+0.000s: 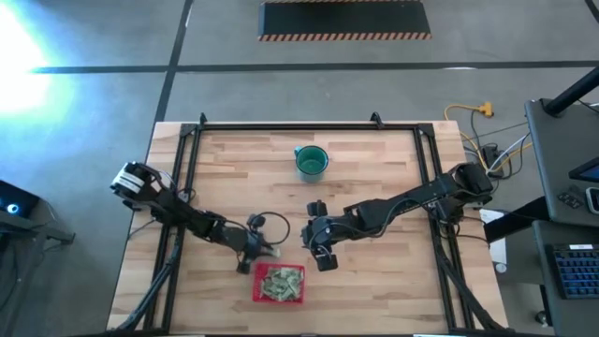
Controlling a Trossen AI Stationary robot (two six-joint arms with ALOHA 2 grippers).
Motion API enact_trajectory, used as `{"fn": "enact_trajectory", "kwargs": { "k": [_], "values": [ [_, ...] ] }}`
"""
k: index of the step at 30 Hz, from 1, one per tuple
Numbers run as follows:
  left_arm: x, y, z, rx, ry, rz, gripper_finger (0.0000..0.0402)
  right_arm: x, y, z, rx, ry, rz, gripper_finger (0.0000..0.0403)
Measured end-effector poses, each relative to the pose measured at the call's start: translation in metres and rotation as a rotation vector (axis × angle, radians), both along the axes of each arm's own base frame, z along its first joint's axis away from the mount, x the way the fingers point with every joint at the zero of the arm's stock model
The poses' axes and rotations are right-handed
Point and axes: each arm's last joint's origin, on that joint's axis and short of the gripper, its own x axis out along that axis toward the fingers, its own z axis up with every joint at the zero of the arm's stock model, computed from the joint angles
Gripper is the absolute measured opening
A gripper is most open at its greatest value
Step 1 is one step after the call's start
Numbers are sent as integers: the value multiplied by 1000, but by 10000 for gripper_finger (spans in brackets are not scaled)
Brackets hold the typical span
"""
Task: Pick and place items into bin
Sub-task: Put the green stevia packet into the red bin
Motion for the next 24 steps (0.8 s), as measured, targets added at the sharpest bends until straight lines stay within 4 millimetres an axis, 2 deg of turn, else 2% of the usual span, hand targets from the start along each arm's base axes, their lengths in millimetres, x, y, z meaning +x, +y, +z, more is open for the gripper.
{"fn": "enact_trajectory", "kwargs": {
  "k": [4,12,17,24],
  "values": [
    [-1,1,1,13,-6,16,10,0,0,0,0,0,0,134],
    [-4,6,24,33,-98,91,4,-2,-1,-2,-6,24,-1,129],
    [-10,8,51,13,-194,88,3,-6,-2,-6,-8,85,-28,127],
    [-20,2,82,-167,-283,-213,2,-18,-11,-15,-140,190,-202,127]
  ]
}}
